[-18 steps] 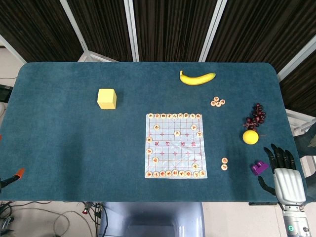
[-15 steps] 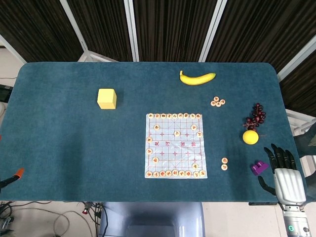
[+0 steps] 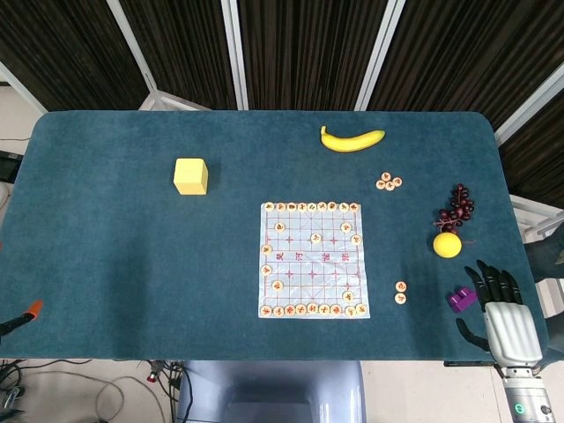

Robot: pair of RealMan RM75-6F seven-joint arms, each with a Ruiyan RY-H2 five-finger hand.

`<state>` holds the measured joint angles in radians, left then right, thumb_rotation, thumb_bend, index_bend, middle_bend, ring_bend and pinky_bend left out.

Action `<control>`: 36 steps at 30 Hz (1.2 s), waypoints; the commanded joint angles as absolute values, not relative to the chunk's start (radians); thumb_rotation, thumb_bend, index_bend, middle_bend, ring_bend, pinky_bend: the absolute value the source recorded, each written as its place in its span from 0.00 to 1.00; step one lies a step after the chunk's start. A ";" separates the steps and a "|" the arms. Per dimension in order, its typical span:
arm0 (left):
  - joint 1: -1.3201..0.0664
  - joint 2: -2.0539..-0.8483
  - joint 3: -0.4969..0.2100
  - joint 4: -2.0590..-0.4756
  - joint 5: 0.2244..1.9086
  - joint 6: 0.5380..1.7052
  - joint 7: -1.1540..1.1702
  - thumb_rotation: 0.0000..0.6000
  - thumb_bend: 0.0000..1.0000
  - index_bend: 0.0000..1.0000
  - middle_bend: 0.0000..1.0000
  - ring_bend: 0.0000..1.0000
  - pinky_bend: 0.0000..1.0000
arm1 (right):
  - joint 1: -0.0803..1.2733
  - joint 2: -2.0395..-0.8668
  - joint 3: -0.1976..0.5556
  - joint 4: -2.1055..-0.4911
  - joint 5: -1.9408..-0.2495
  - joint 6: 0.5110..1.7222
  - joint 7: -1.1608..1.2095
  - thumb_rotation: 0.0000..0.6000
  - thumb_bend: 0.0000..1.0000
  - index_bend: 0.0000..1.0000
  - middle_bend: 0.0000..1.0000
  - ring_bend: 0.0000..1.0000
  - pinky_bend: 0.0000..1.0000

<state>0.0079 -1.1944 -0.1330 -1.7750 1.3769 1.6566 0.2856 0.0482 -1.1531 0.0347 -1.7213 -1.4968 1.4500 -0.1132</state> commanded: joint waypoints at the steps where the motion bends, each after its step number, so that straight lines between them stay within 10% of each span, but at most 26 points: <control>1: 0.007 -1.194 -0.133 -1.774 1.378 1.656 0.286 1.00 0.03 0.05 0.00 0.00 0.07 | 0.058 -1.140 0.027 -1.733 -1.499 1.427 -0.080 1.00 0.37 0.10 0.00 0.00 0.04; 36: 0.003 -1.195 -0.136 -1.771 1.360 1.644 0.287 1.00 0.03 0.05 0.00 0.00 0.07 | 0.383 -1.154 0.140 -1.947 -1.202 1.014 -0.273 1.00 0.37 0.24 0.00 0.00 0.04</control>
